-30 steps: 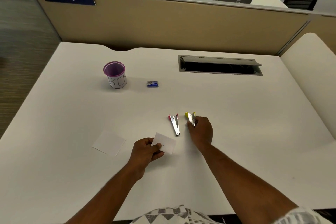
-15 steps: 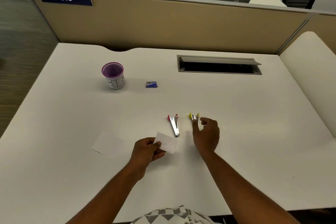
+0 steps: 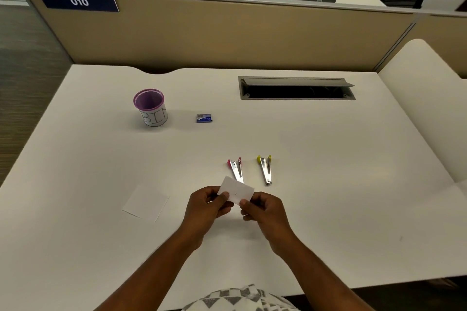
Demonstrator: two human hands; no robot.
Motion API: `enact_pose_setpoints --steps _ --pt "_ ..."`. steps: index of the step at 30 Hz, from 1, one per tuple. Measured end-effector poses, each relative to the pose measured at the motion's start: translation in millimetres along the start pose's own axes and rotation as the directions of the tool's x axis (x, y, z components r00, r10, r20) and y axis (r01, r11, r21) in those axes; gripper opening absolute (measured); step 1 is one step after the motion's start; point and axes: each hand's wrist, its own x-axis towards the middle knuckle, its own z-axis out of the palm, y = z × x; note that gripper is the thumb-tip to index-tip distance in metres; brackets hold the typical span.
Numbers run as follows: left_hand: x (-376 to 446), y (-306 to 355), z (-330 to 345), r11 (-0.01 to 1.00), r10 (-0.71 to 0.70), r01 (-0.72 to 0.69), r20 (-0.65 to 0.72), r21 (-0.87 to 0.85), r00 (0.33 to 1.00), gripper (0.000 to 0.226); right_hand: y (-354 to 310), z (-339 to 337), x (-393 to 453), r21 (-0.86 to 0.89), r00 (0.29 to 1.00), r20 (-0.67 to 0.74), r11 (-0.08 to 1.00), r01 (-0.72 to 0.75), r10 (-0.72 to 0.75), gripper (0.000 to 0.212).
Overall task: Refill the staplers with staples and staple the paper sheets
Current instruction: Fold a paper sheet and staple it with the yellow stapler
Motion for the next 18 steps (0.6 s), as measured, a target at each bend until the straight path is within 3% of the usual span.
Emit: enact_pose_setpoints --steps 6,11,18 --pt "-16.3 12.2 0.1 0.995 0.087 -0.088 0.028 0.045 0.996 0.03 -15.7 -4.6 -16.3 0.093 0.998 0.04 0.994 0.049 -0.053 0.014" --pt "-28.6 28.4 6.9 0.974 0.181 -0.185 0.045 0.132 0.983 0.027 -22.5 0.5 -27.2 0.147 0.992 -0.005 0.981 0.127 -0.128 0.042" --pt "-36.0 34.5 7.6 0.966 0.208 -0.216 0.07 0.145 0.976 0.025 -24.5 0.8 -33.4 0.252 0.983 0.025 0.952 0.172 -0.184 0.019"
